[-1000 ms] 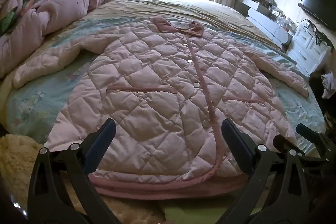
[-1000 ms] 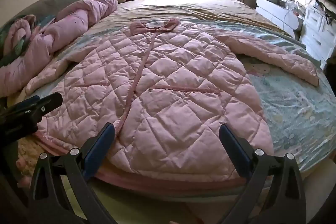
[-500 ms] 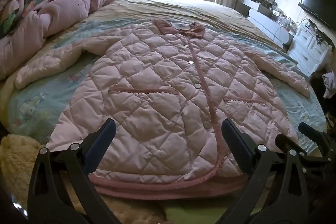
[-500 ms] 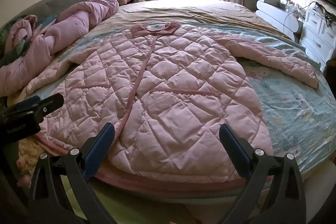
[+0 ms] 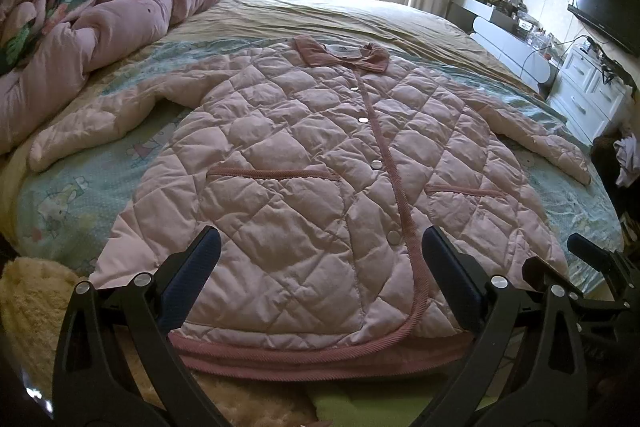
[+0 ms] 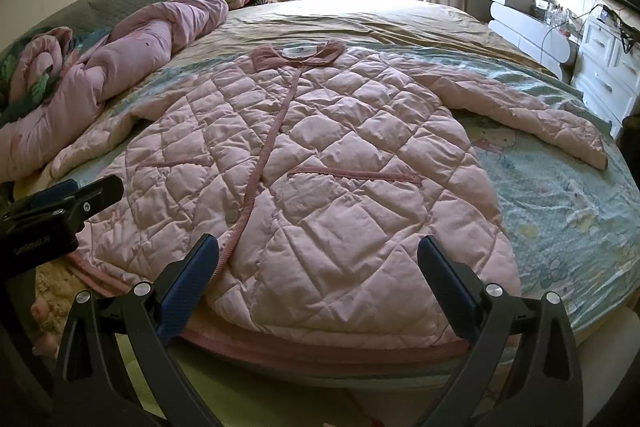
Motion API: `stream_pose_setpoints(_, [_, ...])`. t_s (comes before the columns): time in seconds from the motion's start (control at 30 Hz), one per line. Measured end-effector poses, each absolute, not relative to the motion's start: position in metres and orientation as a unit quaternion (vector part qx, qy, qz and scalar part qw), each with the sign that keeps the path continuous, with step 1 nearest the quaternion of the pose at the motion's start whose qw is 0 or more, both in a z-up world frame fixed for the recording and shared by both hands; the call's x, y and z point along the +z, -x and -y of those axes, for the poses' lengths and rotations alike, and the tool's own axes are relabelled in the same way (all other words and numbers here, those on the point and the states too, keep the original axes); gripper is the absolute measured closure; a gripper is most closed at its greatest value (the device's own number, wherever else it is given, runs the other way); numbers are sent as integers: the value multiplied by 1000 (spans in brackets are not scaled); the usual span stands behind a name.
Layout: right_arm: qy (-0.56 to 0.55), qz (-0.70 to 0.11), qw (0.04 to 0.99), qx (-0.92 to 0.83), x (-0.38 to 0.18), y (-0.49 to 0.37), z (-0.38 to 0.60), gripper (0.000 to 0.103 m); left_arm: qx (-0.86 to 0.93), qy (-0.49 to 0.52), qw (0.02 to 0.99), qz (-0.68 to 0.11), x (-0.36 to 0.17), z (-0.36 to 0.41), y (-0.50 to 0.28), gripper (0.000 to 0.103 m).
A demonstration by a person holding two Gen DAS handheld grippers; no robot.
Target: Fold large clothes
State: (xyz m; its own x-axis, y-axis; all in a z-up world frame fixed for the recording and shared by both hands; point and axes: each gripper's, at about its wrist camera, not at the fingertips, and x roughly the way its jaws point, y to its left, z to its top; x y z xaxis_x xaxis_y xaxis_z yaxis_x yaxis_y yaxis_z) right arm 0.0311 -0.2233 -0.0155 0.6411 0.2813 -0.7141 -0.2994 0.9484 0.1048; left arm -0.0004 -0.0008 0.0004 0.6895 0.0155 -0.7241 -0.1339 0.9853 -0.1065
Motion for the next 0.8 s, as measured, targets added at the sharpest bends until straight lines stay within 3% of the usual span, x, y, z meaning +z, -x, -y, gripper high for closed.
stream_pose_setpoints(0.8, [9,-397,903,163,-20,-31,219,4,44,77,916,-390,1,-3,-2,9])
